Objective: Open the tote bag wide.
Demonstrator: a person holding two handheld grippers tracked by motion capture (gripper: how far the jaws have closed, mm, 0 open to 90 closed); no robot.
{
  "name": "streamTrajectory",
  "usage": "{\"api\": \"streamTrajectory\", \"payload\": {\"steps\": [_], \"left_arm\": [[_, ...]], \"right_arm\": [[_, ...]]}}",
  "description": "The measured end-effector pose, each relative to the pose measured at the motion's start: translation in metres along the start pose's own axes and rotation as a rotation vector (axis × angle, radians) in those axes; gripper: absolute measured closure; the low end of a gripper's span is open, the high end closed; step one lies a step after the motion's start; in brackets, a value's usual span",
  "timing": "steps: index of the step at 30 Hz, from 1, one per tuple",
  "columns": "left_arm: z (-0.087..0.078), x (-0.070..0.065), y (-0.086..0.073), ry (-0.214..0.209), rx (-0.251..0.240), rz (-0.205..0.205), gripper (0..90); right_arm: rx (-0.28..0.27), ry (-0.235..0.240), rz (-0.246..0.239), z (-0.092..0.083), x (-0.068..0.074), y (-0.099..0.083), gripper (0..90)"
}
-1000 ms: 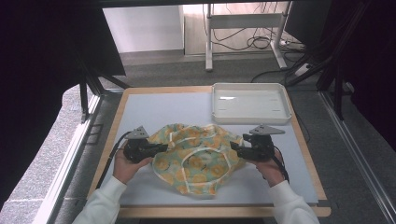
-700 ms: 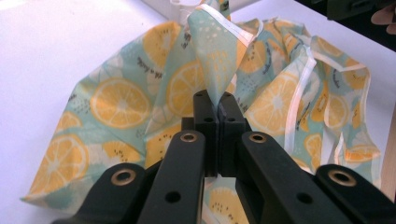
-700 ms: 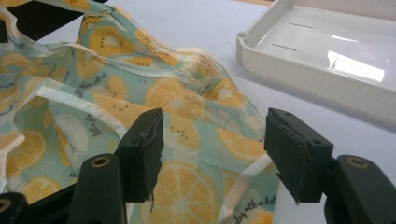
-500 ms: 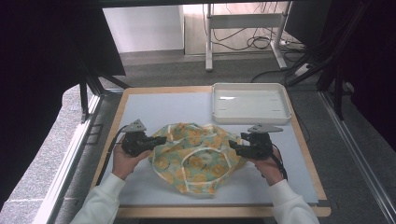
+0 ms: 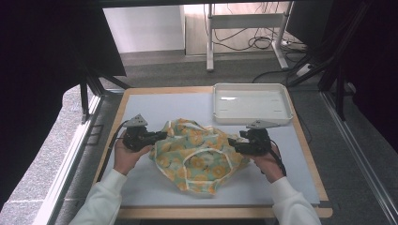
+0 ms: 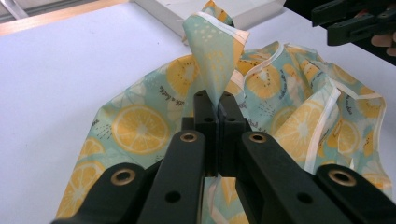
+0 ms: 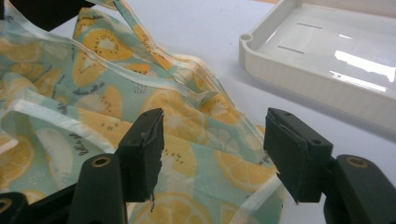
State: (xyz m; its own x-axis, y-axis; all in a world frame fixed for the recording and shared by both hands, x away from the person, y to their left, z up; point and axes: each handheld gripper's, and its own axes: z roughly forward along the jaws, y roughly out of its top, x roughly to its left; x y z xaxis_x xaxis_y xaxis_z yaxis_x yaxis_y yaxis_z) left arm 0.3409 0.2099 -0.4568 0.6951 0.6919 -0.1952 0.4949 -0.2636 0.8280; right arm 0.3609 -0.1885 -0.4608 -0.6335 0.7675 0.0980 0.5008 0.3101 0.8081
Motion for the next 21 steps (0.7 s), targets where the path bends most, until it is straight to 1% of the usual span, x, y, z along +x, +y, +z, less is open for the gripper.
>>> {"api": "streamTrajectory", "payload": {"steps": [5,7,9,10,12,14,16,21], "left_arm": [[0.001,0.001,-0.004,-0.005,0.009,-0.008,90.0],[0.002,0.001,-0.004,-0.002,0.015,-0.004,90.0],[0.002,0.001,-0.004,-0.005,0.018,0.001,90.0],[0.003,0.000,-0.004,-0.006,0.013,-0.004,90.0],[0.003,-0.001,-0.005,-0.006,0.020,-0.003,90.0],[0.004,-0.001,-0.005,-0.009,0.021,0.000,90.0],[0.004,-0.002,-0.005,-0.009,0.021,-0.003,90.0],[0.005,-0.001,-0.005,-0.012,0.028,0.003,90.0]], "right_arm": [[0.019,0.026,-0.015,0.012,-0.002,0.006,36.2],[0.026,0.041,-0.026,0.017,-0.001,0.010,35.7],[0.042,0.060,-0.044,0.023,0.000,0.013,35.1],[0.047,0.071,-0.050,0.025,0.000,0.014,34.9],[0.068,0.107,-0.059,0.032,0.001,0.017,33.8],[0.077,0.135,-0.070,0.037,0.003,0.017,33.3],[0.096,0.164,-0.072,0.042,0.005,0.016,32.3],[0.126,0.195,-0.095,0.050,0.008,0.016,30.1]]}}
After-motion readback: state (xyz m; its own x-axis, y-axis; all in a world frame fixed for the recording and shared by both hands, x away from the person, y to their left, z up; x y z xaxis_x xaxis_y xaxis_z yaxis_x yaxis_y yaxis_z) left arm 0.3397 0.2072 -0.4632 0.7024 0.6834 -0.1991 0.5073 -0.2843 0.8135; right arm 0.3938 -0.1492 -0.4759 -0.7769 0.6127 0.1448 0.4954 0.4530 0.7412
